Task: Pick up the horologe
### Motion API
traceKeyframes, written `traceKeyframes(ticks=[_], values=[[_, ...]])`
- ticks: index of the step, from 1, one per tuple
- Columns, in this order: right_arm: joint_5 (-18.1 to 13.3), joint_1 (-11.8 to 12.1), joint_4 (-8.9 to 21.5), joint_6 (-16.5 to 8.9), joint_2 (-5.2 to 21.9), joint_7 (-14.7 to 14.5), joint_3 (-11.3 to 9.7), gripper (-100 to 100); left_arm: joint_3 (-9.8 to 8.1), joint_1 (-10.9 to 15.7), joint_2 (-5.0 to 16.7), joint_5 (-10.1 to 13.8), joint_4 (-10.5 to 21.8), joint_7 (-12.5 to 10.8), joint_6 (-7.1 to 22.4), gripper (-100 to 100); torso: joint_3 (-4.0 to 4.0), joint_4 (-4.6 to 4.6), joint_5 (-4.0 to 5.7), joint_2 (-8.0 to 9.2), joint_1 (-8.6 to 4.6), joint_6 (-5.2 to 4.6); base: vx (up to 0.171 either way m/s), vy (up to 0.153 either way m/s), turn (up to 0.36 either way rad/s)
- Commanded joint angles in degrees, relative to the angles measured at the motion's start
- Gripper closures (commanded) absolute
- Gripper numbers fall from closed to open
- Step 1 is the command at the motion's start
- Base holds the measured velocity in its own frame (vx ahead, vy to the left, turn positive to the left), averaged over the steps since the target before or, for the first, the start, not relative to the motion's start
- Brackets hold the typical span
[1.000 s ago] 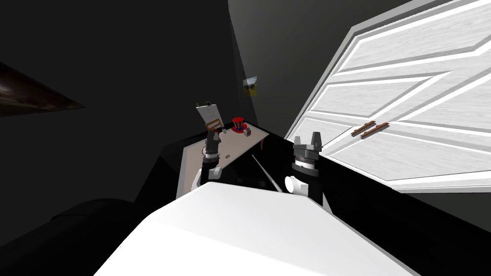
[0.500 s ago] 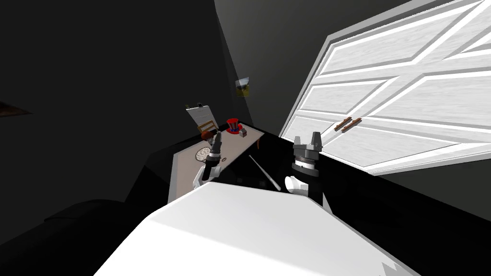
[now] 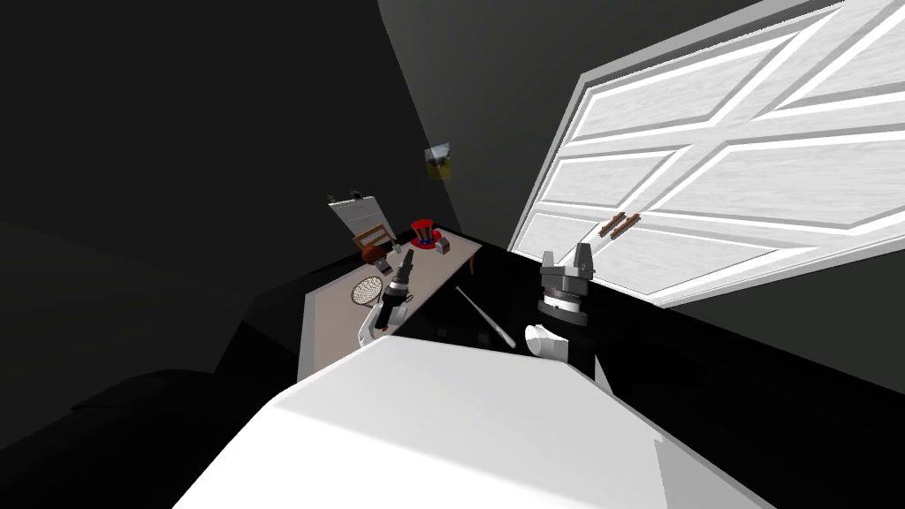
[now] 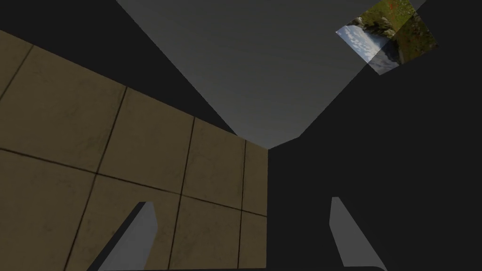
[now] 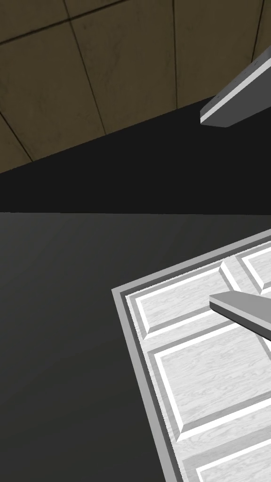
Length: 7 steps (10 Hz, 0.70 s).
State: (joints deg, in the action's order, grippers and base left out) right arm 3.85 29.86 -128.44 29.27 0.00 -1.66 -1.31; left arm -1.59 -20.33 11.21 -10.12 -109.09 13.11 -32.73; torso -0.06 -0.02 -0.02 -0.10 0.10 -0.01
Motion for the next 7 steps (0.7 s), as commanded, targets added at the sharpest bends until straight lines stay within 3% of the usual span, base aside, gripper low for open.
traceKeyframes(ticks=[1,7], values=[[0.0,0.0,0.0,0.0,0.0,0.0,0.0,0,-0.04,0.3,0.5,-0.5,2.0,0.4,0.2,-100,0.00,0.00,0.00,0.00,0.00,0.00,0.016,0.024,-0.100],[0.0,0.0,0.0,0.0,0.0,0.0,0.0,0,-0.52,3.1,3.8,-3.3,11.6,2.3,0.5,-100,0.02,0.00,0.00,0.03,0.02,0.02,0.014,0.029,-0.136]])
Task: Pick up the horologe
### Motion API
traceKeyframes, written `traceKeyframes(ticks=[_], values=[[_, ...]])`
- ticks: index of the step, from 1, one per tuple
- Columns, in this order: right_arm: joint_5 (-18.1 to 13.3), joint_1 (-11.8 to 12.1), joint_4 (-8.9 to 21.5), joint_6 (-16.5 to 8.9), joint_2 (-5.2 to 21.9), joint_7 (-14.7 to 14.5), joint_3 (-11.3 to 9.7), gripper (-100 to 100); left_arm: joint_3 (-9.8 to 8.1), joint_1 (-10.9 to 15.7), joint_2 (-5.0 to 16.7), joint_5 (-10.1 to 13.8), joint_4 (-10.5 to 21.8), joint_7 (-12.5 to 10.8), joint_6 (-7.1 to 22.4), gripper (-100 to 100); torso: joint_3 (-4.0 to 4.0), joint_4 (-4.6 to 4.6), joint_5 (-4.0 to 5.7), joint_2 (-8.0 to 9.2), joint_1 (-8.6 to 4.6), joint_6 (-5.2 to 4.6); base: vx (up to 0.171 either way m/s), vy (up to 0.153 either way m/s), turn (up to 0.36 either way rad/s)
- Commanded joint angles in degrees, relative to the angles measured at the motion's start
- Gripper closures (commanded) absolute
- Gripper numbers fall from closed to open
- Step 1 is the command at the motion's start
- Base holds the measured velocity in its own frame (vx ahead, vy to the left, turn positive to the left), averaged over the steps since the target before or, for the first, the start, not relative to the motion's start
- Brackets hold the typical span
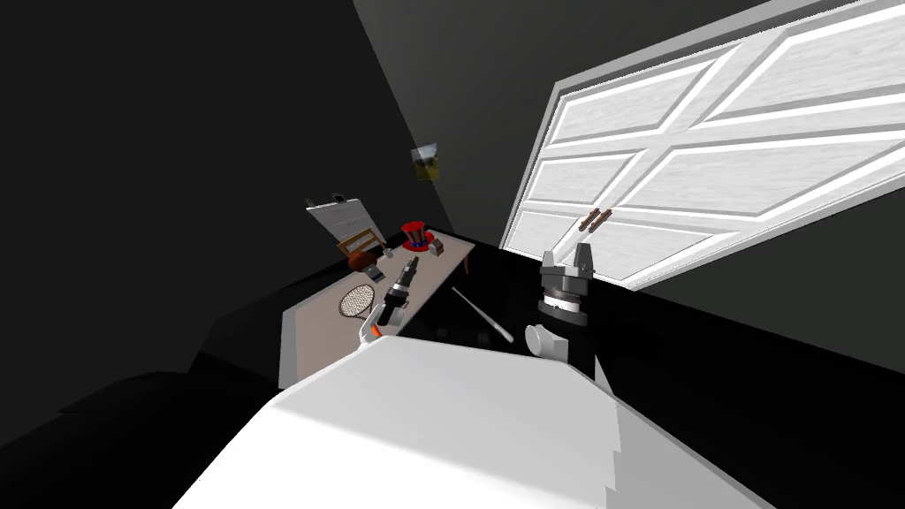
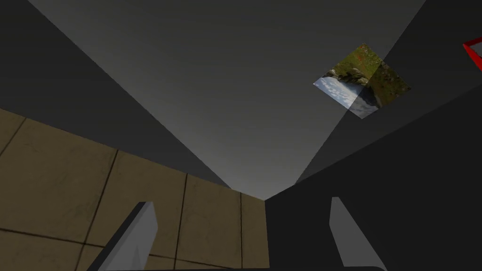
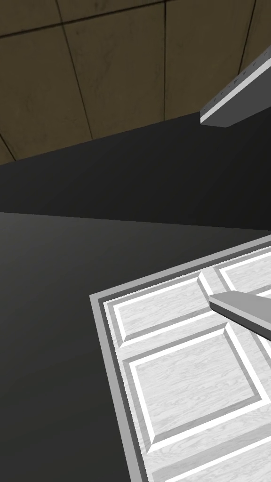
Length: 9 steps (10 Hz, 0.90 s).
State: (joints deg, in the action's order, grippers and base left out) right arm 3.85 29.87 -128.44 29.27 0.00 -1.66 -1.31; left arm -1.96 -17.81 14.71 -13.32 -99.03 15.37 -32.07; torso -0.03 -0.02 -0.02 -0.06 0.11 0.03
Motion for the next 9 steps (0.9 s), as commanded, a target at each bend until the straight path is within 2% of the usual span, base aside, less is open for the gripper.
traceKeyframes(ticks=[1,3,6,9], values=[[0.0,0.0,0.0,0.0,0.0,0.0,0.0,0,-0.27,1.4,1.3,-1.1,2.9,0.7,-0.1,-100,0.00,0.00,0.00,0.00,0.00,0.00,0.015,0.033,-0.186],[0.0,0.0,0.0,0.0,0.0,0.0,0.0,0,-0.27,1.4,1.3,-1.1,4.8,0.7,-0.1,-100,-0.01,0.00,0.00,-0.01,0.01,0.01,0.005,0.027,-0.048],[0.0,0.0,0.0,0.0,0.0,0.0,0.0,0,-0.39,3.1,3.3,-3.3,10.1,2.0,-0.2,-100,0.00,0.00,0.00,0.01,-0.03,0.00,0.002,0.029,-0.160],[0.0,0.0,0.0,0.0,0.0,0.0,0.0,0,-0.38,3.8,4.2,-4.5,15.2,2.6,-0.3,-100,0.01,0.01,0.00,0.01,0.02,-0.01,0.001,0.036,-0.129]])
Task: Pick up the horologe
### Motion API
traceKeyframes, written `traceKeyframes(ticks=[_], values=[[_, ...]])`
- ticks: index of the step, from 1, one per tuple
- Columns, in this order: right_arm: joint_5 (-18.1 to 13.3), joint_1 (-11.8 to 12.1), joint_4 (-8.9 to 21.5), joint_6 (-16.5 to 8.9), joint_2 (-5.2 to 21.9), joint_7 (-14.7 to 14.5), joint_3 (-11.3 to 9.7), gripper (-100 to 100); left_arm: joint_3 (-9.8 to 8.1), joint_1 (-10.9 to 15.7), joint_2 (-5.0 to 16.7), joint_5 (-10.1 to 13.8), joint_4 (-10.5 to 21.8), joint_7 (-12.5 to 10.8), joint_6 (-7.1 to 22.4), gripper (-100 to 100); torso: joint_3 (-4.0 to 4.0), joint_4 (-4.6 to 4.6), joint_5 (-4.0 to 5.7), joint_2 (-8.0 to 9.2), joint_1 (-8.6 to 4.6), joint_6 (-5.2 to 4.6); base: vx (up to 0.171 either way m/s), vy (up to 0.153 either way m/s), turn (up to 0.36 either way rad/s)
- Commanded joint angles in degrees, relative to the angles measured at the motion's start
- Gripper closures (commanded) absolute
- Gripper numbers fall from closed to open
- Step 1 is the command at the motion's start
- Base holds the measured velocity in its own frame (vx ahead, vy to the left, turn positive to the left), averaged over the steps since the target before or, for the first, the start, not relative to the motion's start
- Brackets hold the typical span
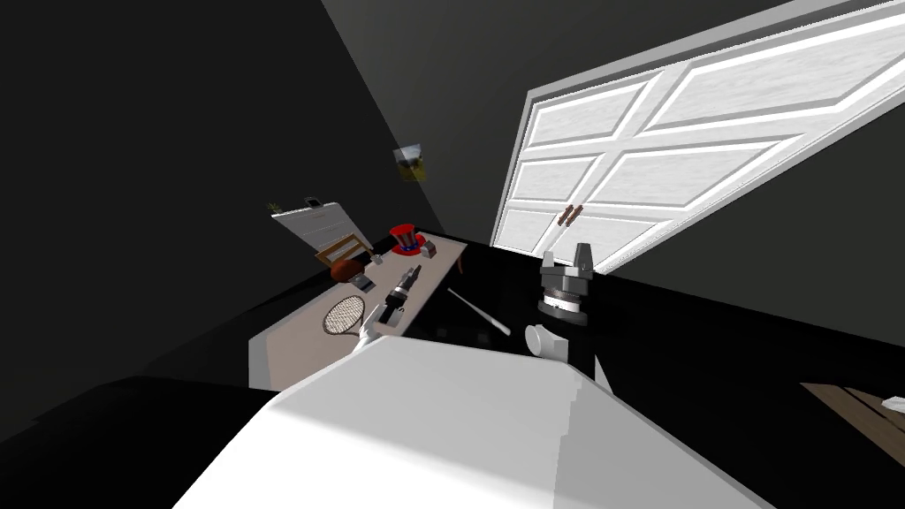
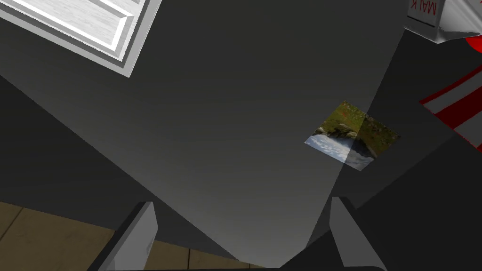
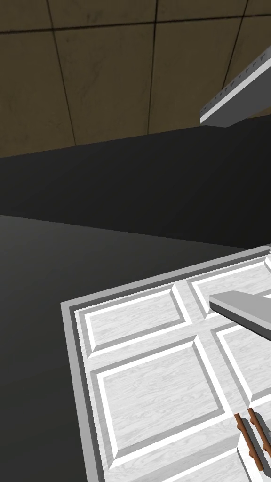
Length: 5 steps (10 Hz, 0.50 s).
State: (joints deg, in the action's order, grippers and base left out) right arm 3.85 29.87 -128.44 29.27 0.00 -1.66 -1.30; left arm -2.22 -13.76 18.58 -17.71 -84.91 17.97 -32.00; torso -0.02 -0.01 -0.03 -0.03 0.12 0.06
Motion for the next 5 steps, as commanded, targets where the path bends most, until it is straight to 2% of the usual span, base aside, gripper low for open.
traceKeyframes(ticks=[1,4,5], values=[[0.0,0.0,0.0,0.0,0.0,0.0,0.0,0,-0.08,0.5,1.2,-1.3,2.9,0.6,-0.6,-100,0.00,0.00,0.00,0.00,0.00,0.00,-0.004,0.031,-0.172],[0.0,0.0,0.0,0.0,0.0,0.0,0.0,0,-0.01,1.2,2.0,-2.5,8.1,1.2,-0.8,-100,0.03,0.01,0.00,0.04,0.01,-0.03,-0.012,0.034,-0.125],[0.0,0.0,0.0,0.0,0.0,0.0,0.0,0,0.09,1.8,2.8,-3.7,10.6,1.8,-1.0,-100,0.03,0.01,0.00,0.04,-0.01,0.00,-0.010,0.032,-0.202]])
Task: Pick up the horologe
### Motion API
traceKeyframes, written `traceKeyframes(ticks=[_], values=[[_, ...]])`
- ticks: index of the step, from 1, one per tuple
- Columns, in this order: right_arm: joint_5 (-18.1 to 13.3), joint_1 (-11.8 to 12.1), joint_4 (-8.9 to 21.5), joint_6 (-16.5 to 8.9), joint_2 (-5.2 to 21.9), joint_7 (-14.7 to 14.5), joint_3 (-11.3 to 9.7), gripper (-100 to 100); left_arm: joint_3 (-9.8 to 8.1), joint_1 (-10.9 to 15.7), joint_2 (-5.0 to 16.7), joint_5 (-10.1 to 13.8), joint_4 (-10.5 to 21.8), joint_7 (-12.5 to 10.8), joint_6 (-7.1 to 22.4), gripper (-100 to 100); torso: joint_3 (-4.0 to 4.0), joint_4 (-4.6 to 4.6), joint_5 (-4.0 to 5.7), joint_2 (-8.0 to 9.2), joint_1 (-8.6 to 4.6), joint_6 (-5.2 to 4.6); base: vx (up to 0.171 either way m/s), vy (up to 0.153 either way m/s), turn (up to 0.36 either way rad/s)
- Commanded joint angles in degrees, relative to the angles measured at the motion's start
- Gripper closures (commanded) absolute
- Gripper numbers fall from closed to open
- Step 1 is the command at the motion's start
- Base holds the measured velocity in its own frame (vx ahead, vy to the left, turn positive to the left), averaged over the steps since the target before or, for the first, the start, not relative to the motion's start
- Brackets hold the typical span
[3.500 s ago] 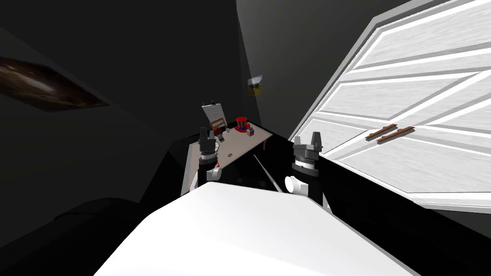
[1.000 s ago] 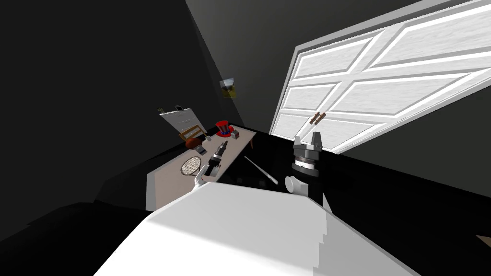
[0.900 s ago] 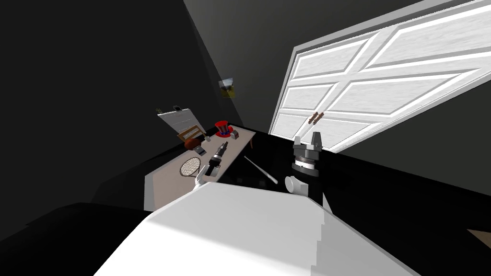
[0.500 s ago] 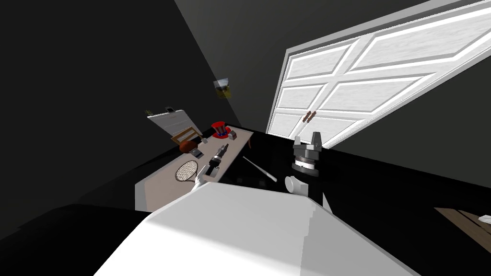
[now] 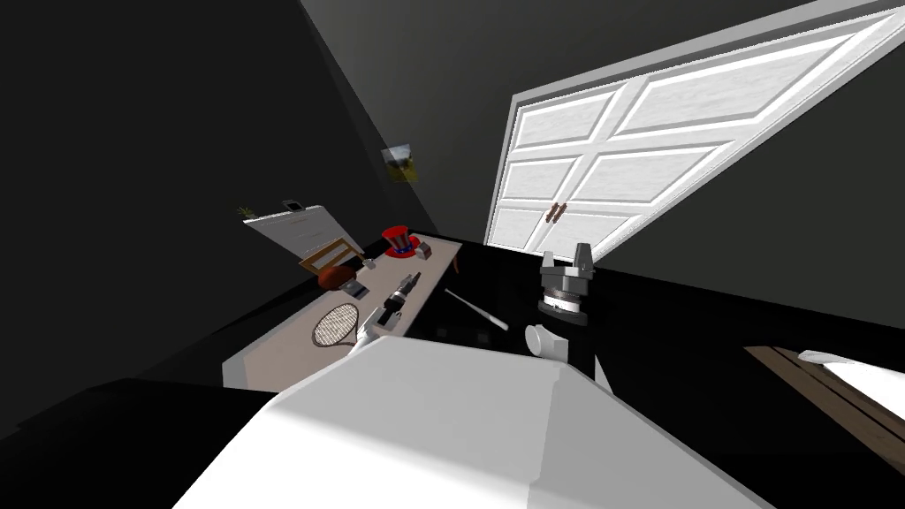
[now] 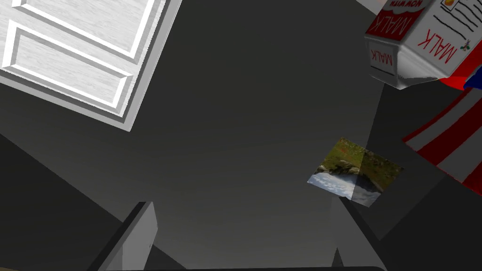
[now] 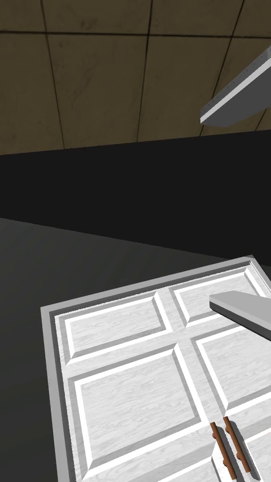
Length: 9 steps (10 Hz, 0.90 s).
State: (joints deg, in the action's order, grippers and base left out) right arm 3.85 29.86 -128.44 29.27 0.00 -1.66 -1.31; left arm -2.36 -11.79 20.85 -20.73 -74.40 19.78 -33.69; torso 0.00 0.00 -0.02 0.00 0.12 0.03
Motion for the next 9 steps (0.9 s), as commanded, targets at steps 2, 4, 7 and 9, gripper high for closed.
traceKeyframes(ticks=[2,4,7,9], values=[[0.0,0.0,0.0,0.0,0.0,0.0,0.0,0,0.35,0.4,1.3,-1.9,4.6,0.5,0.4,-100,0.02,0.01,-0.02,0.04,0.07,0.01,-0.024,0.048,-0.167],[0.0,0.0,0.0,0.0,0.0,0.0,0.0,0,0.64,1.4,2.6,-4.4,9.8,1.6,-0.3,-100,0.02,0.01,0.00,0.03,-0.01,0.01,-0.023,0.038,-0.229],[0.0,0.0,0.0,0.0,0.0,0.0,0.0,0,0.79,1.9,3.1,-5.7,13.6,2.1,-0.7,-100,0.01,0.00,0.00,0.01,-0.06,0.05,-0.019,0.025,-0.059],[0.0,0.0,0.0,0.0,0.0,0.0,0.0,0,0.94,2.2,3.7,-6.9,16.4,2.6,-1.1,-100,0.01,0.00,0.01,0.02,-0.03,0.05,-0.024,0.033,-0.133]])
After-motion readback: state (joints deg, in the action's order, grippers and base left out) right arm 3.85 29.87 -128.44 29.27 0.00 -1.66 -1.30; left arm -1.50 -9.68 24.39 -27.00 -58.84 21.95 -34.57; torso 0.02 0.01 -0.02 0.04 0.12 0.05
